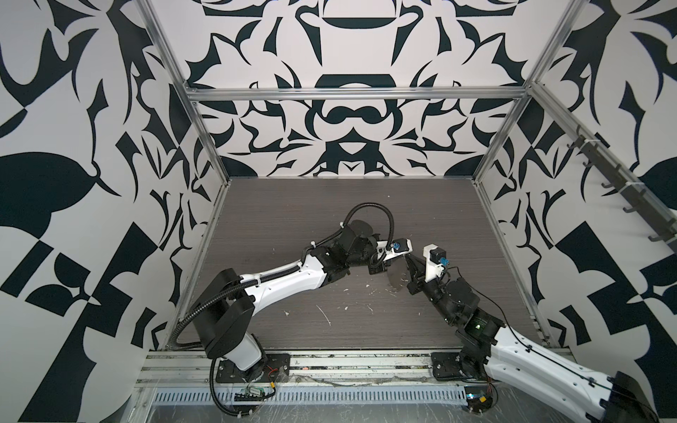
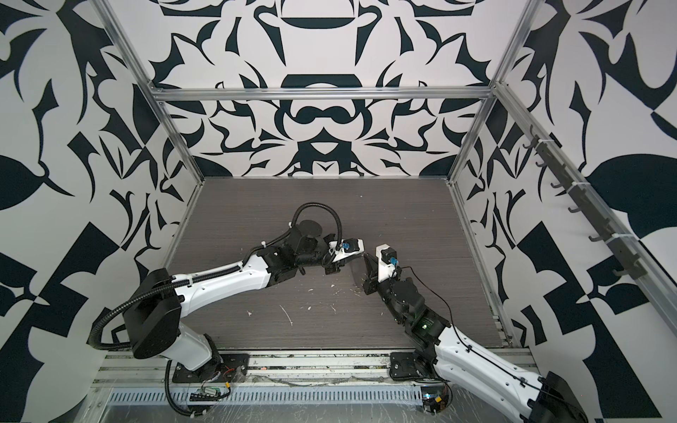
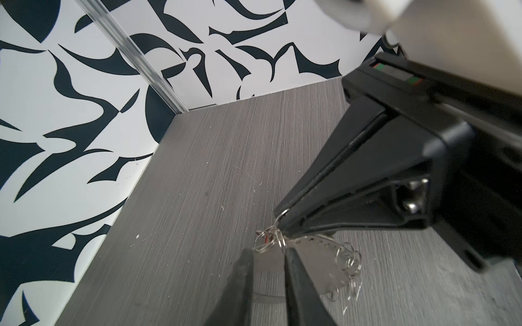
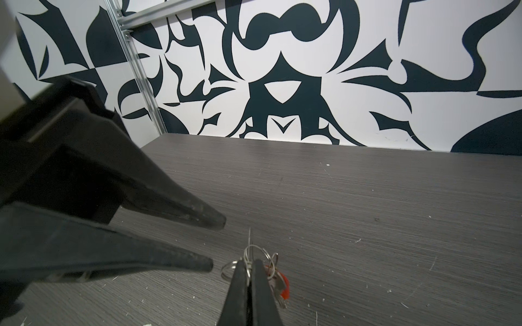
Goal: Attach keys to a key ring
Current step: Insert the key into the keyring.
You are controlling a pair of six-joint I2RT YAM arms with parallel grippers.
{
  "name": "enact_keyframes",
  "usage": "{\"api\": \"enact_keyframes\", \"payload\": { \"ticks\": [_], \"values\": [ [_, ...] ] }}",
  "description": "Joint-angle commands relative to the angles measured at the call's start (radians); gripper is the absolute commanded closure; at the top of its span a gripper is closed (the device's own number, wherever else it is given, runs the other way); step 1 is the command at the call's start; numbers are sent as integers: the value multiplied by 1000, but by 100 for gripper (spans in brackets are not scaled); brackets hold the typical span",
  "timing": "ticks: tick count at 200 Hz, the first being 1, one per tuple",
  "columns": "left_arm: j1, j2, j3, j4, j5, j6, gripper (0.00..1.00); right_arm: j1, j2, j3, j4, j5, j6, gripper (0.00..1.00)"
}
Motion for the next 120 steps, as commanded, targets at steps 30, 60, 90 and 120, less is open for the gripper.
{"api": "enact_keyframes", "payload": {
  "ticks": [30, 60, 90, 120],
  "values": [
    [-3, 28, 39, -45, 0, 14, 77, -4, -9, 6, 87, -15, -14, 100],
    [-3, 34, 45, -46, 1, 11, 77, -4, -5, 6, 91, -24, -15, 100],
    [-3, 40, 51, -48, 4, 9, 77, -4, -2, 6, 95, -32, -16, 100],
    [-3, 49, 60, -53, 6, 8, 82, -3, 1, 6, 98, -41, -18, 100]
  ]
}}
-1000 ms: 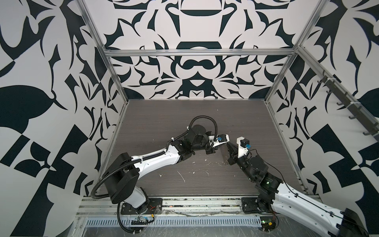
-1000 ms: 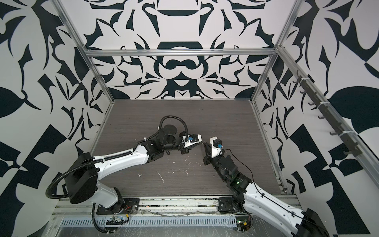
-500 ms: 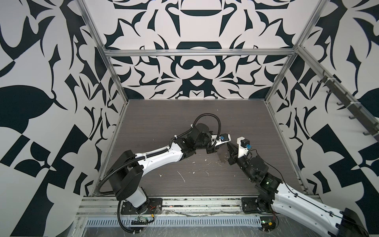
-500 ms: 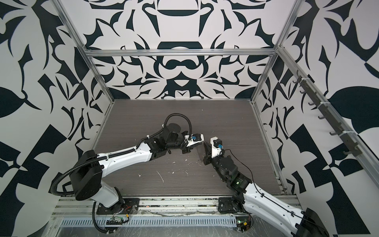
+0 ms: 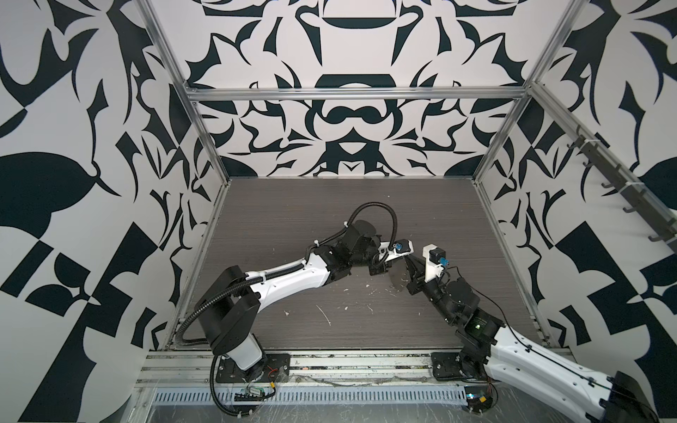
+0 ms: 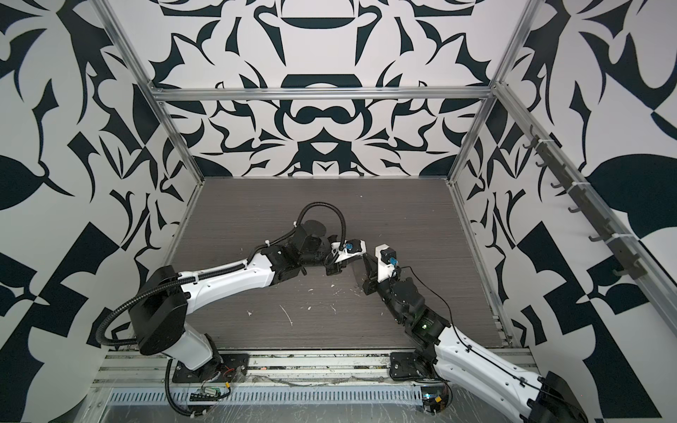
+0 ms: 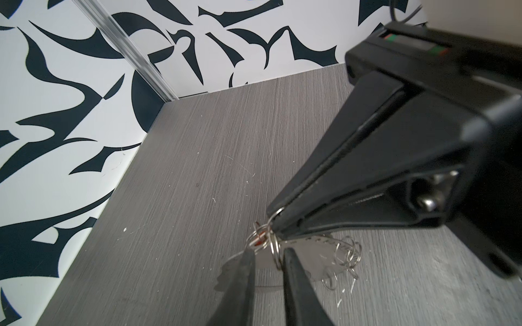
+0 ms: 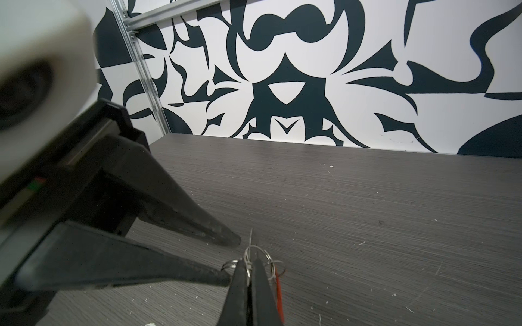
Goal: Attach keys to a key ring
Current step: Insert the key into the keyring.
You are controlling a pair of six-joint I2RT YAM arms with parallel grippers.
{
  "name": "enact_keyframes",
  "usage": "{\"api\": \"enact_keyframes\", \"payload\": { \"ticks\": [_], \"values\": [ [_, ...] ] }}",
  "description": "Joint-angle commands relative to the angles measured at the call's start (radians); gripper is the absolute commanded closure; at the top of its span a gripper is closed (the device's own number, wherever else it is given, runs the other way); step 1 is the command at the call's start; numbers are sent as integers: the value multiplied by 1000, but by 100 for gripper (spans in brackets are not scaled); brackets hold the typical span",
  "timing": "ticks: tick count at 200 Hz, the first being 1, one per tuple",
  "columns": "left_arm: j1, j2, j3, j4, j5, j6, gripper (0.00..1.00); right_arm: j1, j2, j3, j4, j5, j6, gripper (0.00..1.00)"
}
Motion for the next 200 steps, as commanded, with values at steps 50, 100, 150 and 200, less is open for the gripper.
{"api": "enact_keyframes", "payload": {
  "ticks": [50, 100, 150, 200],
  "values": [
    [-3, 24, 36, -10, 6, 7, 97, -3, 10, 9, 95, -28, -14, 100],
    [-3, 13, 17, 22, -14, 6, 100, -3, 12, 10, 96, -30, -6, 100],
    [-3, -49, -82, 175, -55, -7, 100, -5, 23, 30, 22, 88, 33, 100],
    [-3, -117, -197, 347, -80, -20, 100, -26, 26, 33, -7, 110, 63, 100]
  ]
}}
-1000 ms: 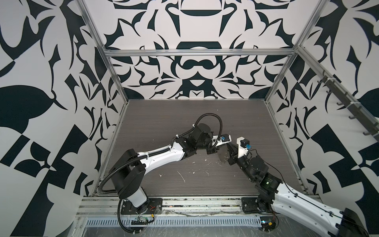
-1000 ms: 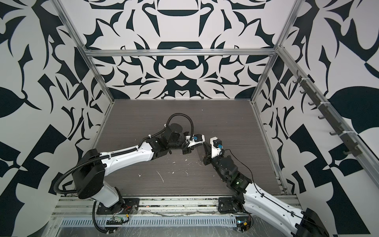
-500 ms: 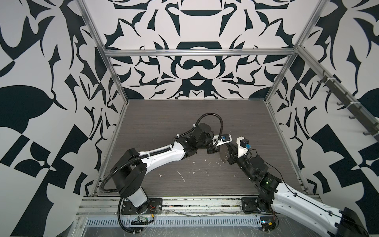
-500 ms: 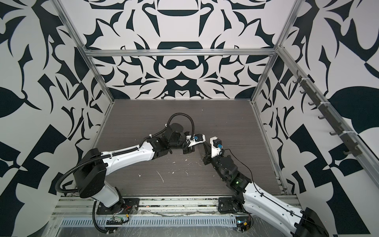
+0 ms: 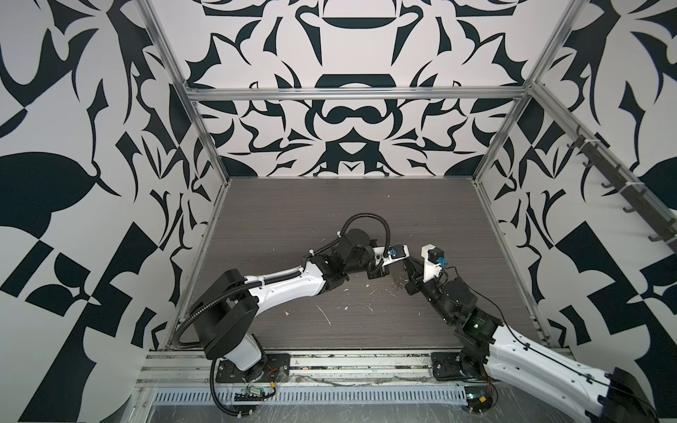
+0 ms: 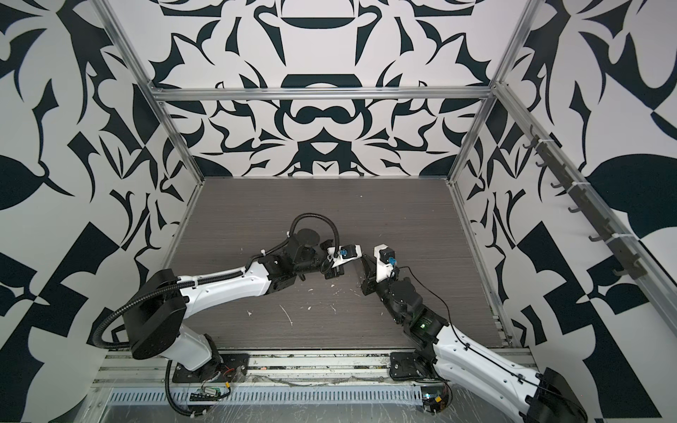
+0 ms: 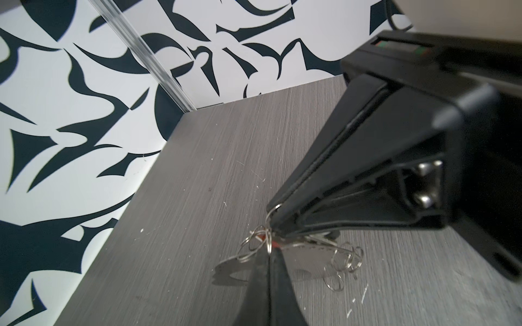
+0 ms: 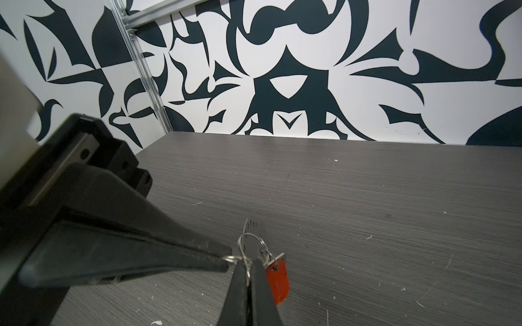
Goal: Attach keys to a key ring
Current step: Insert the key into the keyring.
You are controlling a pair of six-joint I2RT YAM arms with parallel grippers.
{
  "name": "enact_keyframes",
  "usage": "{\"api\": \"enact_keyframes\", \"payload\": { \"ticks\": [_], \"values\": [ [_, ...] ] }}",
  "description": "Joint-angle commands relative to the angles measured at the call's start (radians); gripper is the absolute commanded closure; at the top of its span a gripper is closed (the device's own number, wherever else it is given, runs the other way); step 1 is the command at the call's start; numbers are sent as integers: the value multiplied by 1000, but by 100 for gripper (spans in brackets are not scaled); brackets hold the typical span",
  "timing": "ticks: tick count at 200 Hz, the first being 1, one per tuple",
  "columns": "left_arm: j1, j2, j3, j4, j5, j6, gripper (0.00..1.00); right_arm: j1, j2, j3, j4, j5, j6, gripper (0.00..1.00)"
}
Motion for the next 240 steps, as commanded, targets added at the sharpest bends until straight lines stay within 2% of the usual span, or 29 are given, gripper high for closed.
{"api": "enact_keyframes", "payload": {
  "ticks": [1, 55, 79, 102, 150, 187, 217, 240],
  "values": [
    [4, -65, -36, 126, -27, -11, 100, -25, -1, 30, -11, 103, 26, 100],
    [4, -99, -115, 277, -35, -38, 100, -28, 18, 43, -19, 75, 33, 100],
    [5, -107, -125, 292, -38, -44, 100, -28, 22, 44, -12, 61, 21, 100],
    [7, -106, -124, 293, -46, -44, 100, -29, 17, 38, 6, 21, 1, 89],
    [11, -109, -125, 293, -57, -49, 100, -28, -15, 16, 37, -36, -37, 76],
    [21, -116, -129, 295, -50, -68, 100, -29, -31, 0, 59, -95, -103, 74],
    [40, -124, -133, 296, -1, -97, 100, -29, -24, -3, 60, -142, -169, 75],
    [82, -141, -150, 322, 96, -160, 100, -28, -18, -17, 81, -137, -193, 75]
  ]
}}
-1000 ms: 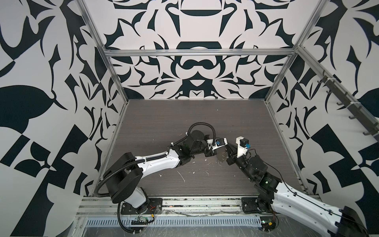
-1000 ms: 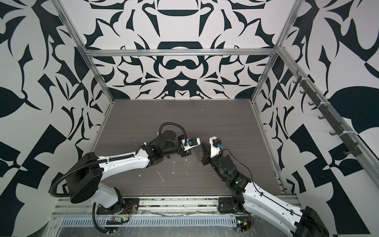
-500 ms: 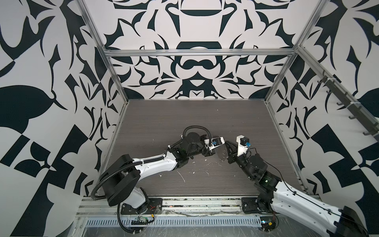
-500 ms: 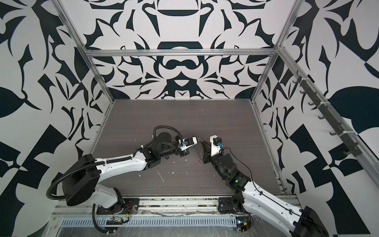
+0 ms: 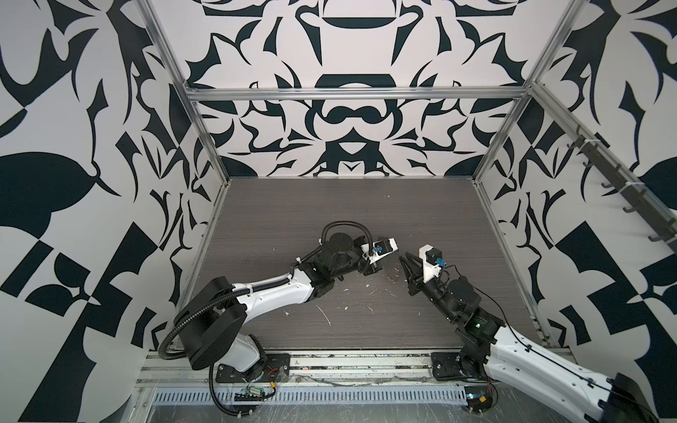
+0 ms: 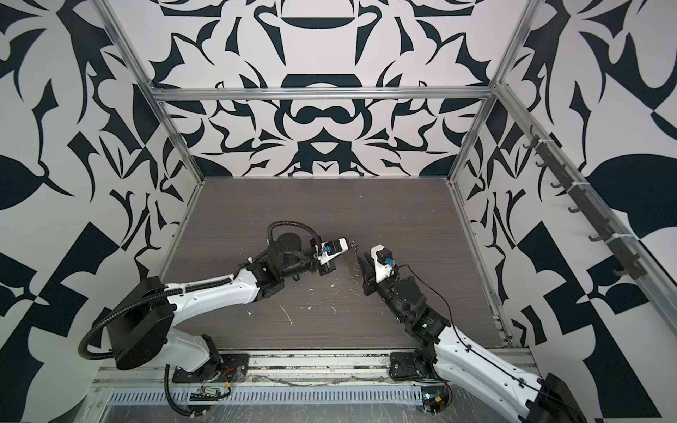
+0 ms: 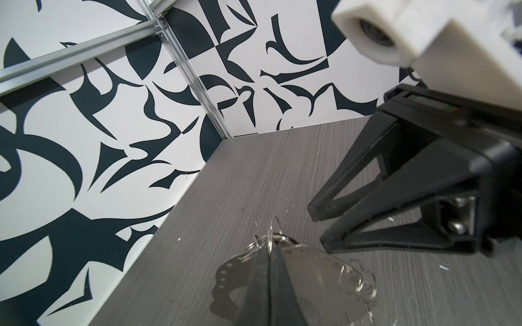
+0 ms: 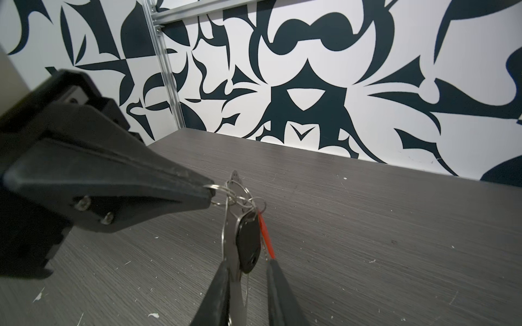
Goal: Attach keys to a key ring
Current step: Insert the key into the keyring.
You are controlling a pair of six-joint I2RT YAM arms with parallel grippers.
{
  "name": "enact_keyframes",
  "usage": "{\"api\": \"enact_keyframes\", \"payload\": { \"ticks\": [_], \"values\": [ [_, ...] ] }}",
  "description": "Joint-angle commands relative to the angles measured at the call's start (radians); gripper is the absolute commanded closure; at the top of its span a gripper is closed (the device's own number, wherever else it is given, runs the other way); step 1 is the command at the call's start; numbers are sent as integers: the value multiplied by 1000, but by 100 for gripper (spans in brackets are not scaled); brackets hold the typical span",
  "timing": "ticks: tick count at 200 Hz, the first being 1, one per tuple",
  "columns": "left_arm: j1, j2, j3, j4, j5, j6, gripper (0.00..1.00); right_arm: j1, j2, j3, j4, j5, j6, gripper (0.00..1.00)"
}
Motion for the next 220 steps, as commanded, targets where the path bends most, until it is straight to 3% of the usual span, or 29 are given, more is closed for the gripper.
{"api": "enact_keyframes", "payload": {
  "ticks": [1, 50, 90, 148, 220],
  "values": [
    [42, -52, -24, 81, 112, -75, 100, 0, 5, -12, 61, -20, -56, 75],
    [93, -82, -55, 112, 222, -116, 100, 0, 40, -6, 73, -3, -66, 75],
    [93, -73, -47, 110, 249, -117, 100, 1, 93, 18, 103, -128, -48, 75],
    [93, -72, -29, 59, 312, -95, 100, 1, 166, 35, 165, -194, -4, 69],
    [93, -74, -29, 57, 337, -90, 100, 1, 132, 19, 145, -61, 11, 69]
  ]
}}
